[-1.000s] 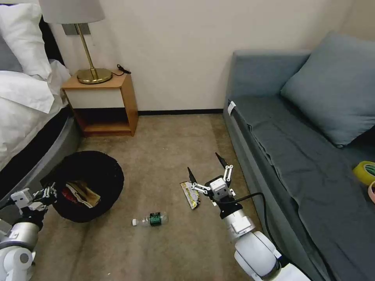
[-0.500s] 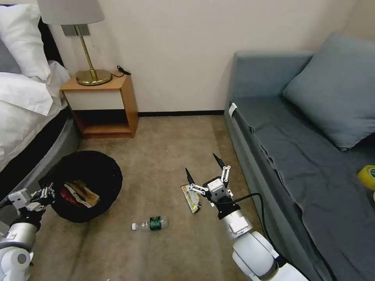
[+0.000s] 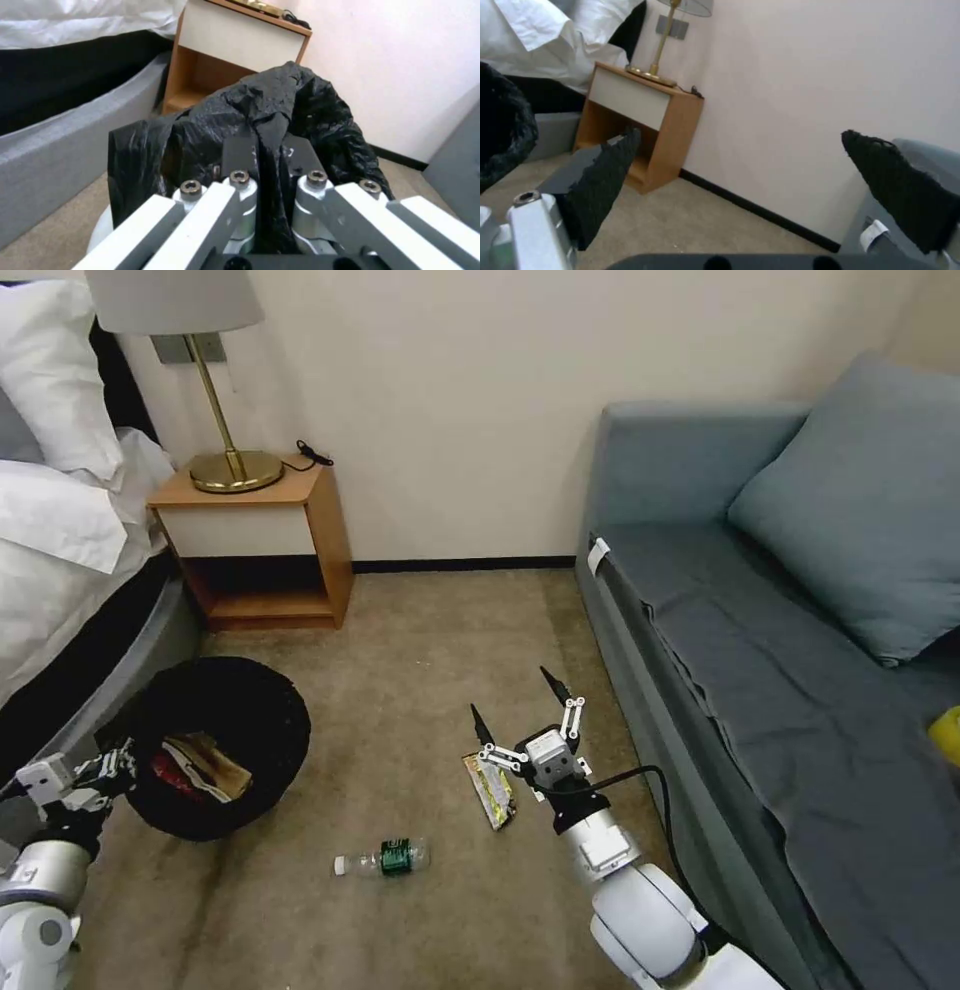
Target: Pick up the trash bin, then pick up the garbage on the floor and place it into the trash bin.
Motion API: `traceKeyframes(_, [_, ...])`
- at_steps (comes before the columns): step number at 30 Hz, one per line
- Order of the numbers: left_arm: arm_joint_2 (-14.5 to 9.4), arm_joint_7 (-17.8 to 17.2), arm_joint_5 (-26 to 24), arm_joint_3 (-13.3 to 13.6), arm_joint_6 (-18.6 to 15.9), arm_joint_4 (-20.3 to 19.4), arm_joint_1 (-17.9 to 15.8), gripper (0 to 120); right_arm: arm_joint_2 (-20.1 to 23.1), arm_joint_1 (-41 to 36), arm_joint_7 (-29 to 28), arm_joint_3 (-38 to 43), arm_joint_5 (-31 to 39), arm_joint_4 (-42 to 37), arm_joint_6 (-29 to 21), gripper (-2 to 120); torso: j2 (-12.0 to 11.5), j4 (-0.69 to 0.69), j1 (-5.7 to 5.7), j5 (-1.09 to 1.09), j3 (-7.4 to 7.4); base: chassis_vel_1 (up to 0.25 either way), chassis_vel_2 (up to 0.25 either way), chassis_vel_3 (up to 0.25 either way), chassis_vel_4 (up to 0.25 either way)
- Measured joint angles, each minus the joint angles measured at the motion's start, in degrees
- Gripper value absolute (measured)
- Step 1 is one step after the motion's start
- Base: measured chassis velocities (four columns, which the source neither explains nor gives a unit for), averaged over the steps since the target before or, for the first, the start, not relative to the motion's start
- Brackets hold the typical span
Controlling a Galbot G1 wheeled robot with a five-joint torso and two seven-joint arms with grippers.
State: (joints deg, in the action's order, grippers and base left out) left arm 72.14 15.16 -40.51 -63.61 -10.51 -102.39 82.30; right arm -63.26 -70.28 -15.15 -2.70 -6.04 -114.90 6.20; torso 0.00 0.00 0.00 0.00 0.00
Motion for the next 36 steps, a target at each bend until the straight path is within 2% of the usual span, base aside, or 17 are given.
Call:
traceKeyframes(14, [-0.22, 0.64, -0.06, -0.71, -0.11, 0.10, 0.37, 4, -1.22, 3.28, -0.60, -3.14, 1.40, 2.73, -0.66, 100, 0.00, 0.00, 0.00, 0.00, 0.00, -0.042, 0.045, 0.042, -0.048])
traceKeyframes(19, [-0.61, 1.89, 0.26, -1.33, -0.11, 0.48, 1.05, 4, -1.54, 7.34, -1.22, -6.75, 2.48, 5.54, -0.67, 100, 0.00, 0.00, 0.00, 0.00, 0.00, -0.016, 0.021, 0.027, -0.017])
traceKeyframes(29, [-3.07, 5.45, 0.81, -2.91, -0.05, 1.35, 2.41, 4, -0.13, 20.27, 1.45, -19.70, 7.57, 14.73, -1.12, 100, 0.00, 0.00, 0.00, 0.00, 0.00, 0.000, 0.000, 0.000, 0.000])
traceKeyframes(36, [-4.48, 7.41, 1.79, -2.70, 0.16, 1.34, 3.27, 4, -0.25, 29.87, 4.45, -28.25, 11.59, 19.60, -2.54, 100, 0.00, 0.00, 0.00, -0.01, 0.00, 0.000, 0.000, 0.000, 0.000])
